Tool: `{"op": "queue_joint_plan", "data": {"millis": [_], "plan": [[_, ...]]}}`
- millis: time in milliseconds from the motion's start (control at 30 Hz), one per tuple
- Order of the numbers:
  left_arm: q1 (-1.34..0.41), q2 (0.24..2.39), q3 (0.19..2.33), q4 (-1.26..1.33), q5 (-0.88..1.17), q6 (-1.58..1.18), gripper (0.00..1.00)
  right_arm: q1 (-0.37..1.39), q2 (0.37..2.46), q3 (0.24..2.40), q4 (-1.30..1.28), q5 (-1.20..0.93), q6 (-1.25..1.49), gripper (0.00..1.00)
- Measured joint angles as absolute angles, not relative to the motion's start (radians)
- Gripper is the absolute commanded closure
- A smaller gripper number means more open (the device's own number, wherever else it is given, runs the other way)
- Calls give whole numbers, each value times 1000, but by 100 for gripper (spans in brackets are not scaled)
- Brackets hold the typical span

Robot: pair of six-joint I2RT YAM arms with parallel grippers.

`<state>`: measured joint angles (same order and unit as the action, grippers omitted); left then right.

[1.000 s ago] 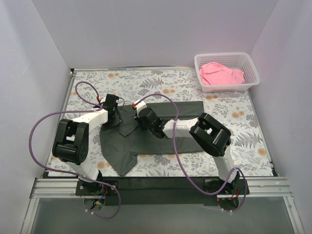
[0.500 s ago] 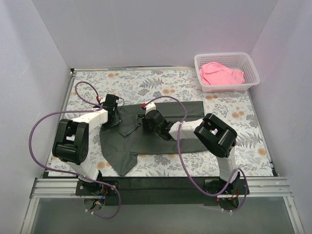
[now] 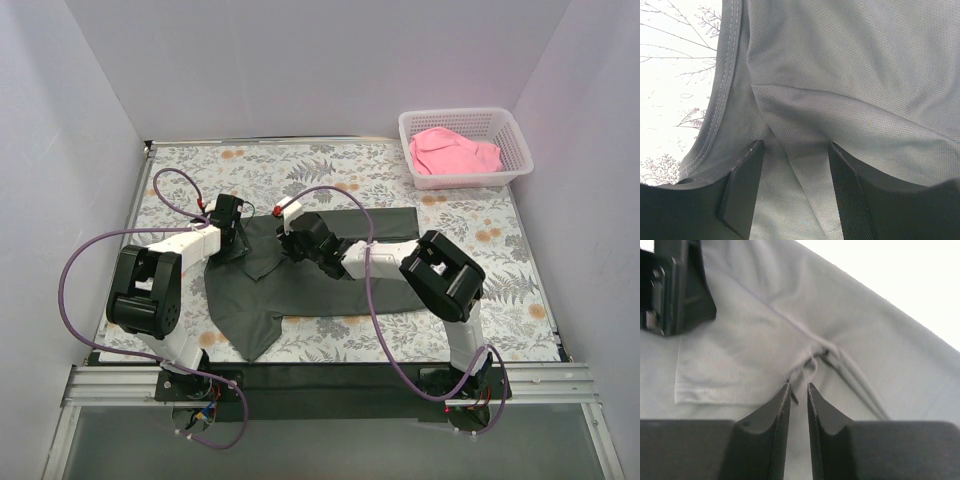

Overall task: Fold and stack the t-shirts
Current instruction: Fold the tshirt

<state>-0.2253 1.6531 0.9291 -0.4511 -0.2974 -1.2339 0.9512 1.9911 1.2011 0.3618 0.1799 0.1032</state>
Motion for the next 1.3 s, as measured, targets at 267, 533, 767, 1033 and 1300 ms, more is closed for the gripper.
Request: {"op": "queue_joint_plan", "data": {"millis": [267, 533, 767, 1033, 1300], "plan": [[-225, 1653, 929, -447, -292, -1230, 49, 951, 2081, 1289, 349, 168, 52, 81], [-225, 1653, 929, -444, -287, -1230, 49, 951, 2141, 1351, 315, 143, 38, 79], [-225, 1653, 929, -444, -286, -1227, 49, 951, 2149, 1369, 295, 116, 37, 75], [-225, 1653, 929, -443, -282, -1227, 49, 951, 2149, 1369, 280, 101, 52, 75], [-225, 1653, 929, -443, -281, -1227, 49, 950, 2150, 1369, 262, 94, 67, 98]]}}
